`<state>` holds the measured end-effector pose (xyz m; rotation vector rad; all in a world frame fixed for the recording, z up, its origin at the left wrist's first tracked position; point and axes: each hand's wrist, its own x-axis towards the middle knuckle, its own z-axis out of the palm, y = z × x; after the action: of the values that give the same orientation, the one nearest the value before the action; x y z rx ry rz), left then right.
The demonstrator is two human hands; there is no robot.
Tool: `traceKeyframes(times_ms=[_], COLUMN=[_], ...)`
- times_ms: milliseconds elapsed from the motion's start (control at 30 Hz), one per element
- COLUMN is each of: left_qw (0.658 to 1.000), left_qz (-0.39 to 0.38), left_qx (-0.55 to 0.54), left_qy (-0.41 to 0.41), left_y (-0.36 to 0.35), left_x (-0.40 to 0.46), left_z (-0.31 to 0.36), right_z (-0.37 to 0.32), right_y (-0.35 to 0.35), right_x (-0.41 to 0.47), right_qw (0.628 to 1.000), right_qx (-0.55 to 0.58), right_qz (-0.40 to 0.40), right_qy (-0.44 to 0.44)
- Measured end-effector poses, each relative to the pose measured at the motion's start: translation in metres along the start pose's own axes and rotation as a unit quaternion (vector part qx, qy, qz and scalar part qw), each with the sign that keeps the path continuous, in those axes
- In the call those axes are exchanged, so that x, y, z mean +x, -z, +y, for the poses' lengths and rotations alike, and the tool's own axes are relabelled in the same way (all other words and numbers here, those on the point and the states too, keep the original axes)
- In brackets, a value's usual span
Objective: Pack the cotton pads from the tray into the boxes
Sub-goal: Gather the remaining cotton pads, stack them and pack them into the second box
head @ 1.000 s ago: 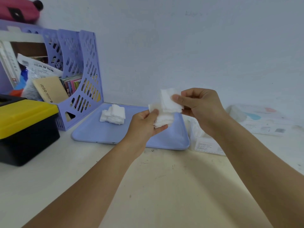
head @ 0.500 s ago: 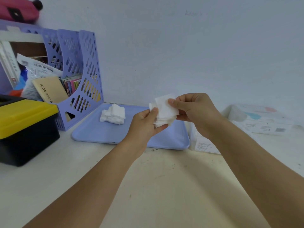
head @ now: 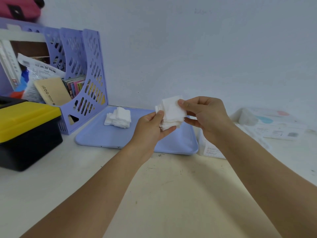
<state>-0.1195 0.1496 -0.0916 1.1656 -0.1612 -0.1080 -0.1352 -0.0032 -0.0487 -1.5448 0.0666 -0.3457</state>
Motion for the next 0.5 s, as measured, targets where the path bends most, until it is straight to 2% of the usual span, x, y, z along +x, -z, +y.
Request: traceKeyframes(times_ms=[100,200,500], left_qw=[1.0,0.998,0.993], left_qz=[0.009,0.016,0.041], left_qx=[0.019,0.045,0.093], left_qy=[-0.013,-0.029,-0.052], left_y=[0.0004,-0.0002,0.0015], left_x=[-0.0002,-0.0011,0.0015], left_z=[-0.0005,-0.0015,-0.0043], right_z=[0.0031,0.0018,-0.0026], right_y=[-0.0027,-0.0031,0.0001], right_x=[0.0018,0.002,0.0016], right_qw=[0.993,0.989,0.99], right_qx=[-0.089,-0.129,-0.135], right_qz=[0.041,0.02,0.006], right_qy=[0.066,0.065,0.05])
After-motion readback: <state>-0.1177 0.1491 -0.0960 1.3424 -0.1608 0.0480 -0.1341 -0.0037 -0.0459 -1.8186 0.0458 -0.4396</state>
